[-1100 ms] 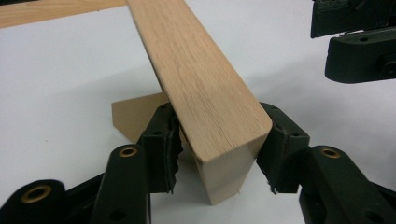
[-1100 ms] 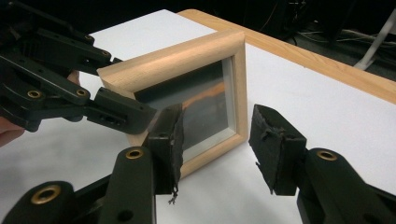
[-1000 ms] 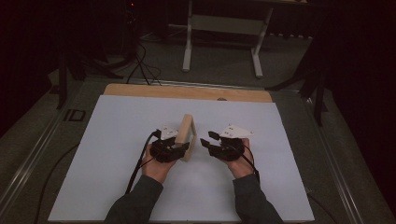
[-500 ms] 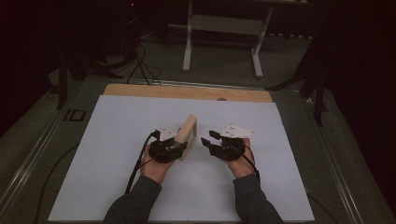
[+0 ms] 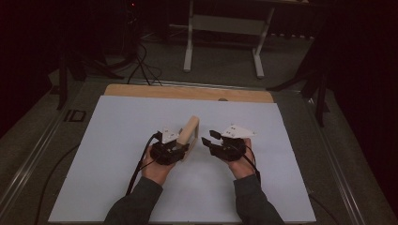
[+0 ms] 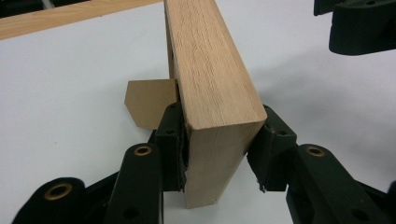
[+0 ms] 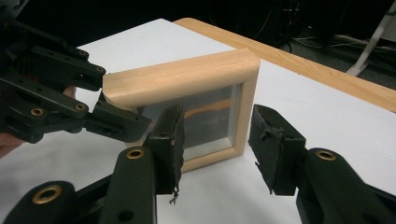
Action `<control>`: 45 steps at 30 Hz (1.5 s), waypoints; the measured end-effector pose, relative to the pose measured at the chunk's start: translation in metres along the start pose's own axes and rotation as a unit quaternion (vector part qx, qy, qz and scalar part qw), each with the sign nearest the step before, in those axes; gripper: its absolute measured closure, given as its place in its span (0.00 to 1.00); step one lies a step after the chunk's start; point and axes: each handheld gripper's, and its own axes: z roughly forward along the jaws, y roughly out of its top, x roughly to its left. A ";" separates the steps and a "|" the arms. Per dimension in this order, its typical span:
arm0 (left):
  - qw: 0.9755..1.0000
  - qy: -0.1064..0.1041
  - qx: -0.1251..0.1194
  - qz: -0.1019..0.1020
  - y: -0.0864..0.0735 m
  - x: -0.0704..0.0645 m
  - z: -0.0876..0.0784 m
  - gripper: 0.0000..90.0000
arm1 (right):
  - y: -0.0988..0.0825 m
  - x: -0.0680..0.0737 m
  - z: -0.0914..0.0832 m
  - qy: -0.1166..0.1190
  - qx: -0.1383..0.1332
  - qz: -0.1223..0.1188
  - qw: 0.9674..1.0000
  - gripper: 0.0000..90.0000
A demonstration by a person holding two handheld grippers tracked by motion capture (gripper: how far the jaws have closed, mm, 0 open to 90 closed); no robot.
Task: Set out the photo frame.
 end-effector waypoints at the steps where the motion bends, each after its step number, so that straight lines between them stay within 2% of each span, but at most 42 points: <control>1: 1.000 -0.001 0.000 0.000 0.000 0.000 0.000 0.67 | 0.001 0.000 0.000 0.000 0.000 -0.001 1.000 0.61; 14: 1.000 -0.004 0.002 0.011 -0.001 0.001 -0.002 0.67 | 0.009 0.002 0.005 -0.003 -0.004 -0.003 1.000 0.64; 20: 1.000 -0.003 0.001 0.015 -0.001 0.000 -0.003 0.67 | 0.016 0.002 0.010 -0.013 -0.006 -0.012 1.000 0.64; 22: 1.000 -0.003 0.001 0.016 -0.002 0.000 -0.003 0.67 | 0.019 0.002 0.011 -0.024 -0.009 -0.013 1.000 0.64; 26: 1.000 -0.002 0.000 0.020 -0.002 -0.002 -0.002 0.67 | 0.023 0.001 0.015 -0.028 -0.010 -0.011 0.999 0.66; 35: 1.000 0.001 0.001 0.024 -0.002 -0.004 -0.003 0.67 | 0.034 -0.002 0.026 -0.033 -0.017 -0.010 0.999 0.82; 39: 1.000 0.000 0.001 0.025 -0.003 -0.004 -0.003 0.67 | 0.039 -0.002 0.035 -0.033 -0.016 -0.010 0.999 0.94; 42: 1.000 0.000 0.001 0.026 -0.003 -0.004 -0.003 0.67 | 0.041 -0.002 0.038 -0.033 -0.015 -0.013 0.999 0.99; 45: 1.000 0.000 0.000 0.026 -0.003 -0.004 -0.003 0.67 | 0.044 -0.001 0.044 -0.027 -0.013 -0.014 0.999 1.00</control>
